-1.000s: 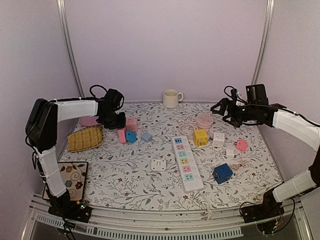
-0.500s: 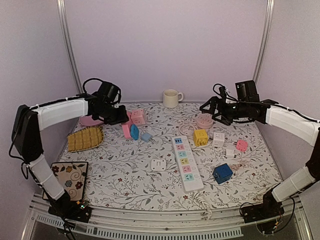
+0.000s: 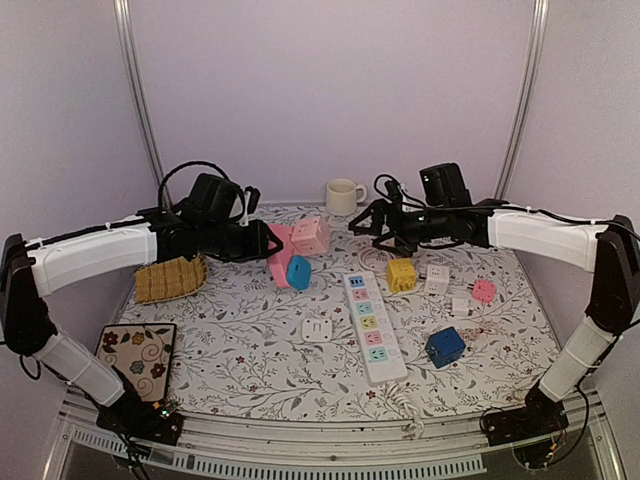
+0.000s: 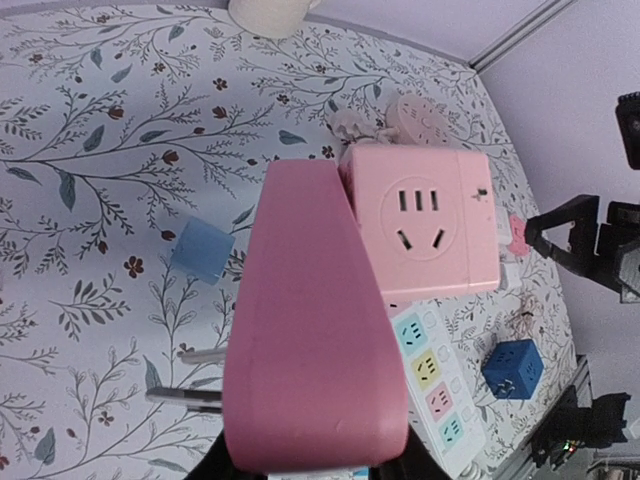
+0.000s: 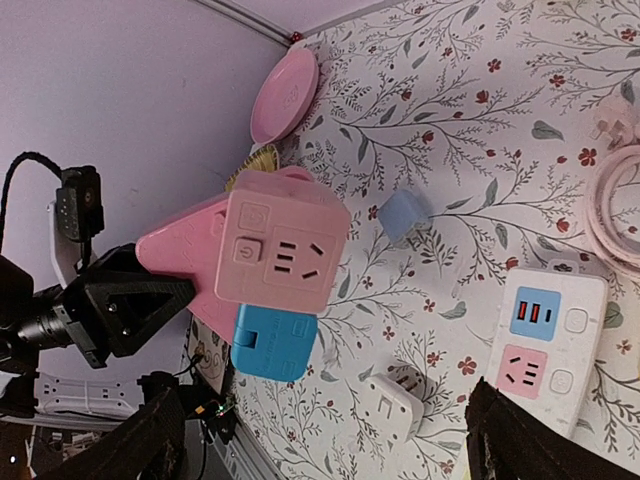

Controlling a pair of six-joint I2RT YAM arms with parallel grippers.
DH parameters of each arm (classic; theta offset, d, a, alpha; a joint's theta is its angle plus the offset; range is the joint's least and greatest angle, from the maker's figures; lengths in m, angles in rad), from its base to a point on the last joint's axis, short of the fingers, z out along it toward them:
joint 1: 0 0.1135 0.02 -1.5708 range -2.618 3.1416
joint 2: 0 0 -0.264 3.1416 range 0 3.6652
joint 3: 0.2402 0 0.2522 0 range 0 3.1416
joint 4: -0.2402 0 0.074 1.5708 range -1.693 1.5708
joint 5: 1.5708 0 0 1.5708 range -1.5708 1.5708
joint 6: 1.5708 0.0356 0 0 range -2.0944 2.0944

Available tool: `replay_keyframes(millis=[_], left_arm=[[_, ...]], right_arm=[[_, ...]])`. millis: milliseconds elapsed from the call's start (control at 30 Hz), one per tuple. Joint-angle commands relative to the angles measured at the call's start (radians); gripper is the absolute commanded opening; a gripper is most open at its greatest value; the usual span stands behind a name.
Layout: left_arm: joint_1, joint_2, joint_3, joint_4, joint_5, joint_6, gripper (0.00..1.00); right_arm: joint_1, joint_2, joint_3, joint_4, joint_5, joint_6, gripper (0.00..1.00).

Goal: Pull the plug off the socket

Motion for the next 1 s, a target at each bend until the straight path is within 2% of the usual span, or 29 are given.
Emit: replay_keyframes(millis=[0,300,500,567,667,967], left_arm=[[-0.053,-0.053,-0.012,0.134,0.004,-0.034,0.00],[-0.146,-0.037,-0.004,0.176,-0.025,-0.042,0.00],[-0.164,-0.025,-0.004,0.189,-0.037,-0.053,0.00],[-0.170,-0.021,-0.001,0.190,-0.040,-0.056,0.00],[-0.176,-0.014,0.001,0.195,-0.043,-0.057,0.00],[-0.191,0.000,-0.001,0.158,-0.100,-0.074,0.00]], right_arm=[[0.033,0.061,0.060,0.089,-0.049,0.051,0.99],[0.064,0.160,0.113,0.129,-0.088,0.103,0.99],[0.068,0.185,0.111,0.138,-0.103,0.126,1.00],[0.071,0.185,0.111,0.141,-0.104,0.131,0.97],[0.073,0.185,0.110,0.145,-0.108,0.135,0.90],[0.077,0.175,0.100,0.151,-0.113,0.145,0.47]])
